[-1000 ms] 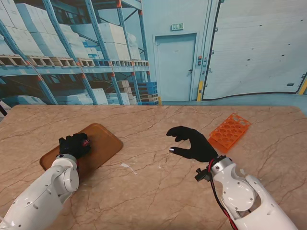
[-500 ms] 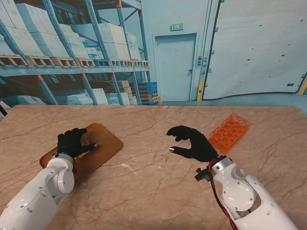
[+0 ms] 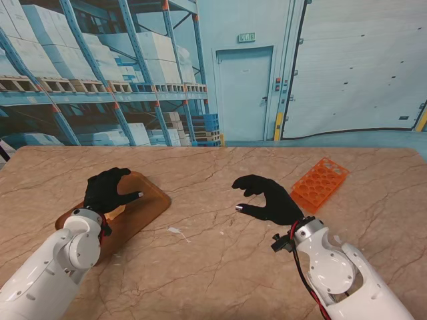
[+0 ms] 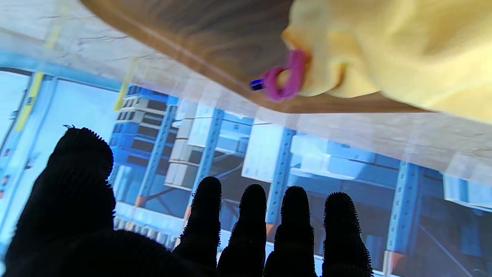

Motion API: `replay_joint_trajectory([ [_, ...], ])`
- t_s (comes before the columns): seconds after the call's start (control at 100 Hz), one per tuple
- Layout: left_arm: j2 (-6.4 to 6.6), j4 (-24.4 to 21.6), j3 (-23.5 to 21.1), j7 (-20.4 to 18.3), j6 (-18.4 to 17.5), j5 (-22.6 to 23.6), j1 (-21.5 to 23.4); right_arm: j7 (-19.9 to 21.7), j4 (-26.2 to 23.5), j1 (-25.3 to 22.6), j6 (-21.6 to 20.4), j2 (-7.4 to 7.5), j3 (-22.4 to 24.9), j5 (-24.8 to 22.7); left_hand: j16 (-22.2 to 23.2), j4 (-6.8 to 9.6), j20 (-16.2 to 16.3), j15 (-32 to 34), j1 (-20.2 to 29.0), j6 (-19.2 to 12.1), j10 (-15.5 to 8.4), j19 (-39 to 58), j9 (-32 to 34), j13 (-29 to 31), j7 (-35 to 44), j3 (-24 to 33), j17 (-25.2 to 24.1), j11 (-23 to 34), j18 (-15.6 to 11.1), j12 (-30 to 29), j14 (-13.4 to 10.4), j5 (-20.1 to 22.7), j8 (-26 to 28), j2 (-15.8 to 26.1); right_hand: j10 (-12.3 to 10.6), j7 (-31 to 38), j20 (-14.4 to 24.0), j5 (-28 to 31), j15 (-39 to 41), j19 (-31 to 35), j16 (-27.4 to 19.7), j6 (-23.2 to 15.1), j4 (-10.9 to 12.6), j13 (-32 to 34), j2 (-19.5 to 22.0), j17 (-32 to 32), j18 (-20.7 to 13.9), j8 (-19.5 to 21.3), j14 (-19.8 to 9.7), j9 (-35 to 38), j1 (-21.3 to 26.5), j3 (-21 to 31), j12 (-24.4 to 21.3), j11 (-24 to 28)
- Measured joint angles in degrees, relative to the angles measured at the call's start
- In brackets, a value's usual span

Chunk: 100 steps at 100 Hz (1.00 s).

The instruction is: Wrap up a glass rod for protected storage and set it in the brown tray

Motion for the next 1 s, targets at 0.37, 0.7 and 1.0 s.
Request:
replay_joint_trajectory([
  [0.37, 0.01, -10.5, -1.8, -3.8, -6.5, -5.8, 5.4, -0.2, 0.0, -0.1, -0.7, -0.02, 0.1, 0.0, -0.9, 0.0, -0.2, -0.8, 1.0, 4.2, 2.5, 0.0, 2.9, 1.1, 0.0, -0.6, 0.3, -2.1, 0.0, -0.6, 1.2, 2.5, 2.4, 0.0, 0.0, 0.0, 0.0, 0.0, 0.0, 0.0, 0.0, 0.0, 0.0, 0.0, 0.0, 0.0, 0.0, 0.0, 0.0, 0.0, 0.0, 0.0, 0.0, 0.0],
  [0.7, 0.41, -18.7, -1.6, -10.8, -11.1, -12.2, 8.9, 0.1, -0.1, -0.5, -2.1, -0.01, 0.3, 0.6, -3.0, 0.0, -3.0, -2.6, 1.0, 5.9, 3.5, 0.1, 4.9, 1.6, -2.9, -2.6, 0.4, -4.1, 0.1, -2.1, 2.1, 5.4, 2.1, -0.1, 0.0, 0.0, 0.0, -0.1, 0.0, 0.0, 0.0, 0.0, 0.0, 0.0, 0.0, 0.0, 0.0, 0.0, 0.0, 0.0, 0.0, 0.0, 0.0, 0.0],
  [1.0, 0.4, -22.8, -2.2, -14.1, -16.7, -17.2, 11.3, 0.4, -0.5, -1.2, -3.5, 0.02, 0.8, 1.4, -5.0, 0.0, -5.6, -4.5, 1.7, 6.2, 5.1, -1.4, 8.0, 3.8, -6.6, -3.8, 1.9, -7.3, 1.2, -3.3, 3.2, 6.9, 0.8, -0.1, 0.0, 0.0, 0.0, -0.7, 0.5, 0.0, 0.0, 0.0, 0.0, 0.0, 0.0, 0.0, 0.0, 0.0, 0.0, 0.0, 0.0, 0.0, 0.0, 0.0],
])
